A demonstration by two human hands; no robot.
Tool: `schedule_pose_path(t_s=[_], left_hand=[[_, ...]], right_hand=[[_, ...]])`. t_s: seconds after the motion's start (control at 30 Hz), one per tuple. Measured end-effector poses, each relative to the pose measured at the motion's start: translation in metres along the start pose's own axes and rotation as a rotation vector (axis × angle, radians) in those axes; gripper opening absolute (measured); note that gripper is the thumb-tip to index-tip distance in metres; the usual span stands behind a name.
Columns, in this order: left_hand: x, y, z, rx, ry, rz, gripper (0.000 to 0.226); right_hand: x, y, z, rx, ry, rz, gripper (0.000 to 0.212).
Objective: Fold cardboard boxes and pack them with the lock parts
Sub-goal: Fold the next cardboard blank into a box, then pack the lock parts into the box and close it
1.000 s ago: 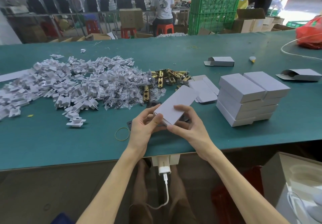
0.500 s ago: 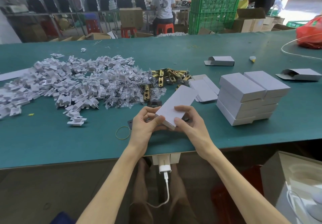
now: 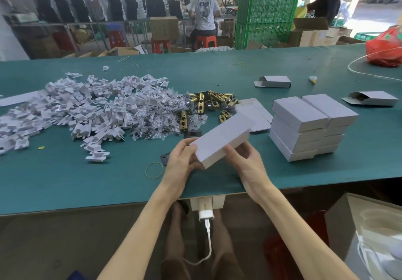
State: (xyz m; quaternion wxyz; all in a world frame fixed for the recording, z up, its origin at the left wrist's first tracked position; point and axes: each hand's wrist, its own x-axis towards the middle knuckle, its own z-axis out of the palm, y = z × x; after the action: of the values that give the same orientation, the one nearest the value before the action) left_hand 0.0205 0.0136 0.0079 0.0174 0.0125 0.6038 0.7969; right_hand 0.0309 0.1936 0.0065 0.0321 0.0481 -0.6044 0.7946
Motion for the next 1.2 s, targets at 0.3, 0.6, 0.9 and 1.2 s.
schedule_pose_path(t_s=[0.3,0.6,0.9,1.2], left_hand=[[-0.002,-0.004,0.002,0.348,-0.052,0.108,0.030],[-0.001,-0.008,0.000,0.491,-0.298,0.158,0.087],[0.000,-0.013,-0.004,0.363,-0.152,0.167,0.031],[0.000,-0.013,-0.005,0.227,0.065,0.190,0.047]], right_hand=[[0.001,-0.004,0.000,-0.014,-0.049,0.036,0.081],[-0.001,-0.004,0.002,-0.172,-0.095,-0.064,0.096],[-0.004,-0.001,0.006,-0.374,-0.171,-0.120,0.052],[-0.001,0.003,0.005,-0.387,-0.049,-0.099,0.021]])
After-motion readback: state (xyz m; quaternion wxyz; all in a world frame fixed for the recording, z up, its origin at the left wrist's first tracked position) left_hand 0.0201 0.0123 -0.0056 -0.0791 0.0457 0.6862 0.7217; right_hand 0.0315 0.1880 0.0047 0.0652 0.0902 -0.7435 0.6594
